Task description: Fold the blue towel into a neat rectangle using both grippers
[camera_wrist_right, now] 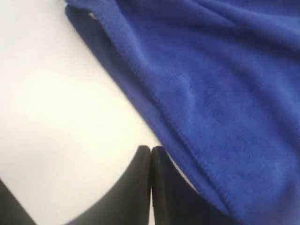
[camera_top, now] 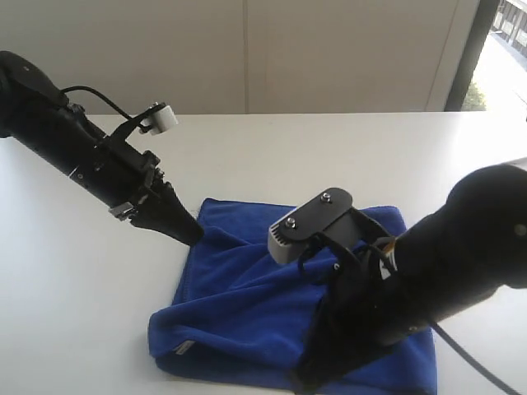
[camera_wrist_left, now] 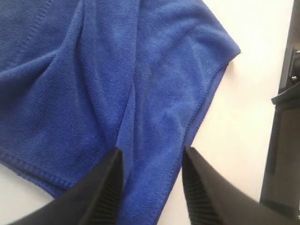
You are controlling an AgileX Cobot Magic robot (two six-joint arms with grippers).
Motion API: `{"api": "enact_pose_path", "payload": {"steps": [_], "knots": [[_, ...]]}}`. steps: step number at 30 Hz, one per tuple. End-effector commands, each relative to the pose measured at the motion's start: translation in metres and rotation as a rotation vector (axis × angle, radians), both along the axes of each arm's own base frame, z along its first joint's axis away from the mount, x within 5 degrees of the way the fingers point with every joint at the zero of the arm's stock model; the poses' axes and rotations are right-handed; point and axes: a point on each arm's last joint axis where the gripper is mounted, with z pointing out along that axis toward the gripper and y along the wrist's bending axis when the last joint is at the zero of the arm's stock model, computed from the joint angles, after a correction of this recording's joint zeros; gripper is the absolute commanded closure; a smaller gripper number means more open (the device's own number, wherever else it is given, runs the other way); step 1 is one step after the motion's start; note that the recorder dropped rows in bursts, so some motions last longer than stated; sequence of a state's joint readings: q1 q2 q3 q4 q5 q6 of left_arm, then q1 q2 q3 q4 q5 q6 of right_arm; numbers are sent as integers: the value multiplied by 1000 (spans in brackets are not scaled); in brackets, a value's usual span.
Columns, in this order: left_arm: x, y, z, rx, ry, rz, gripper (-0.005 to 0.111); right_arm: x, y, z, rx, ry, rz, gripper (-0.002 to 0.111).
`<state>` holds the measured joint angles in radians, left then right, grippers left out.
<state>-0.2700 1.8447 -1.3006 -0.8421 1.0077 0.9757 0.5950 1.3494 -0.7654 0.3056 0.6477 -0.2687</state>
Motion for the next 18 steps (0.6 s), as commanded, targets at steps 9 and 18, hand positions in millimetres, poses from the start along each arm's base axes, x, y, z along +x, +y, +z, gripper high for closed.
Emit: {"api": "enact_pose_path", "payload": {"steps": [9, 18], "knots": [[7, 1, 0, 14, -62, 47, 60, -2, 9, 2, 32, -74, 15, 108], [48, 5, -30, 121, -300, 277, 60, 32, 29, -22, 29, -140, -5, 108]]}}
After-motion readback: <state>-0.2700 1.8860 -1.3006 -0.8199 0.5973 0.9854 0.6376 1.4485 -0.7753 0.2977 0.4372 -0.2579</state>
